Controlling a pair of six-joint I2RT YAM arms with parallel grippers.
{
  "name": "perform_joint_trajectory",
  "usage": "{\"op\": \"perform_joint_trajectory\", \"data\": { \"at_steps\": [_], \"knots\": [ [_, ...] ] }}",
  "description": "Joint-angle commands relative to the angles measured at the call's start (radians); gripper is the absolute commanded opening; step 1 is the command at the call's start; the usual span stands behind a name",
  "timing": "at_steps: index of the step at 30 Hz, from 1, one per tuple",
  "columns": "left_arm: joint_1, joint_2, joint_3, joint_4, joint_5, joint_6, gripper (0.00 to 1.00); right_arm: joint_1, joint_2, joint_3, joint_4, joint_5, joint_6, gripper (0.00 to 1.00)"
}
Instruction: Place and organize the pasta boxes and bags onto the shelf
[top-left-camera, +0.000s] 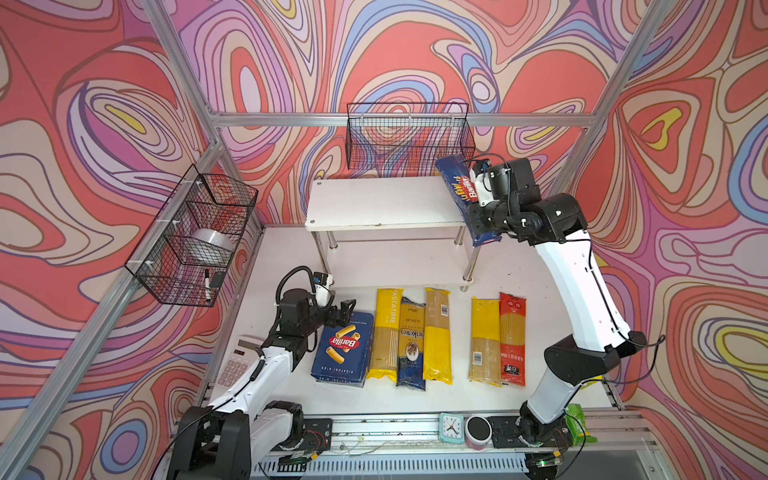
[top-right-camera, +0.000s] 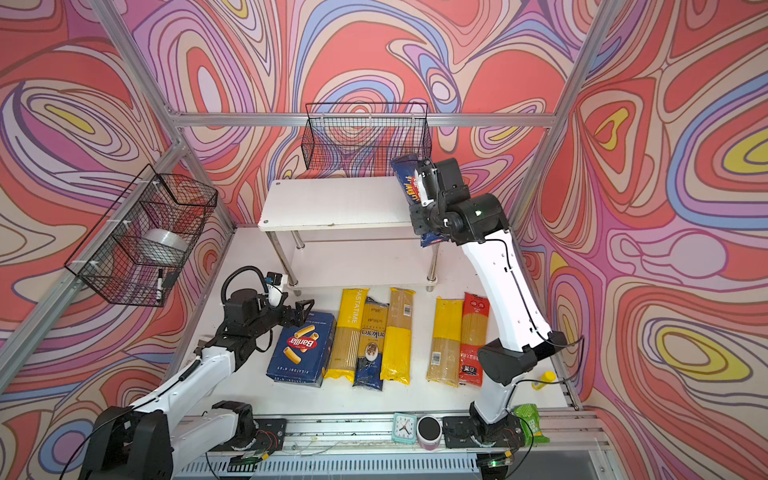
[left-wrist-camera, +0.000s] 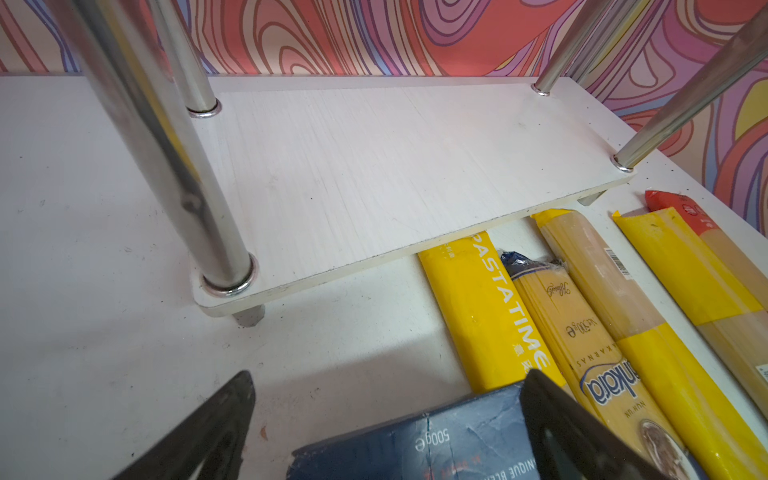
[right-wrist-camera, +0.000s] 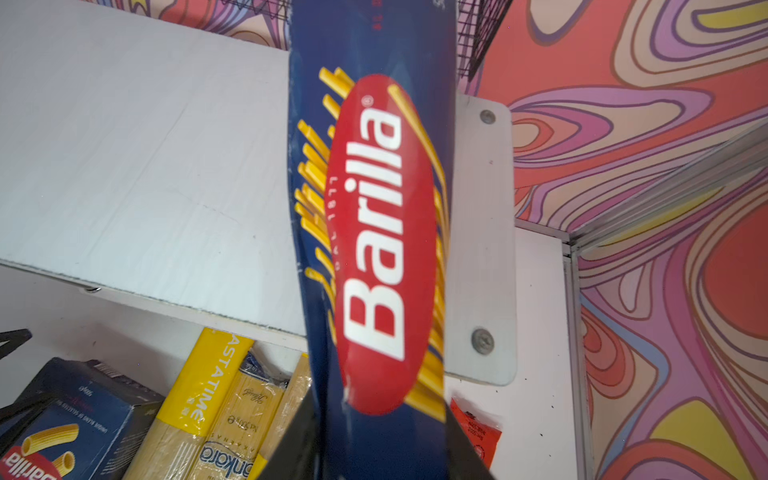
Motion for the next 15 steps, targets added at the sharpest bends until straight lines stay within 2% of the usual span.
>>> {"op": "perform_joint_trajectory", "data": {
  "at_steps": [1, 9, 15],
  "knots": [
    [-0.008, -0.013, 0.013, -0.002, 0.008, 0.014, 1.0, -0.021, -0.037, 0.009, 0.144, 0.07, -0.014, 0.1],
    [-0.008, -0.01, 0.015, -0.003, 0.015, 0.017, 1.0, -0.093, -0.003, 0.005, 0.167, 0.0, 0.009, 0.11],
    [-0.008, -0.021, 0.008, 0.001, 0.021, 0.019, 1.0, -0.103, 0.008, -0.024, 0.183, 0.025, 0.012, 0.11]
  ]
}}
